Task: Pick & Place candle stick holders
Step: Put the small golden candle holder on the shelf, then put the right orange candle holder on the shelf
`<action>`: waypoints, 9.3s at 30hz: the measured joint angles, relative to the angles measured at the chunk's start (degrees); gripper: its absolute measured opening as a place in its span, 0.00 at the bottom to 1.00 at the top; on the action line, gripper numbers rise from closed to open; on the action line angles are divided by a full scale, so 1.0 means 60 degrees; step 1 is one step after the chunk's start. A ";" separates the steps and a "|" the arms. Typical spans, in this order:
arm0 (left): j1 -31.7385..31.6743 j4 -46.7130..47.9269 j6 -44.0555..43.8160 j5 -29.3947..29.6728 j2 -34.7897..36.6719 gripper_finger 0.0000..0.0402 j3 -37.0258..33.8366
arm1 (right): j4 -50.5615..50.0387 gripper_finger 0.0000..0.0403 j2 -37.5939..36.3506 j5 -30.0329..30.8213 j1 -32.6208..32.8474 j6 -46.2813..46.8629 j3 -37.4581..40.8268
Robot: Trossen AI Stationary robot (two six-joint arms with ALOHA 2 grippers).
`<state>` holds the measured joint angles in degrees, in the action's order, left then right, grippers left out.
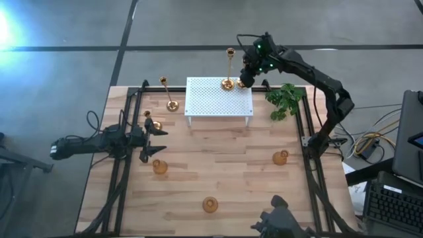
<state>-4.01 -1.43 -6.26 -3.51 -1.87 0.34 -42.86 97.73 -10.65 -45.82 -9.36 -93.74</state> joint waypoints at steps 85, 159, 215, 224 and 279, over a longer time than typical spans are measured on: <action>0.0002 0.0000 0.0000 0.0000 0.0000 0.75 0.0000 | 0.1068 0.14 -0.0313 -0.0099 0.0248 0.0174 0.1457; 0.0002 0.0000 0.0000 0.0000 0.0000 0.75 0.0000 | -0.2139 0.53 -0.3911 0.0297 0.0661 0.0635 0.2605; 0.0000 0.0000 0.0004 0.0000 0.0000 0.75 0.0000 | -0.4016 0.31 -0.4754 0.5195 1.6870 1.8517 0.8037; 0.0003 0.0000 0.0000 0.0000 0.0000 0.75 0.0000 | -0.3907 0.34 -0.2769 0.5338 1.7199 1.9916 0.8219; 0.0000 0.0000 0.0000 0.0000 0.0000 0.75 0.0000 | -0.4173 0.67 -0.0171 0.9016 1.5948 2.1745 0.8875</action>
<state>-4.01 -1.43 -6.26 -3.51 -1.87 0.34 -67.90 96.71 43.44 49.86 121.11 -40.49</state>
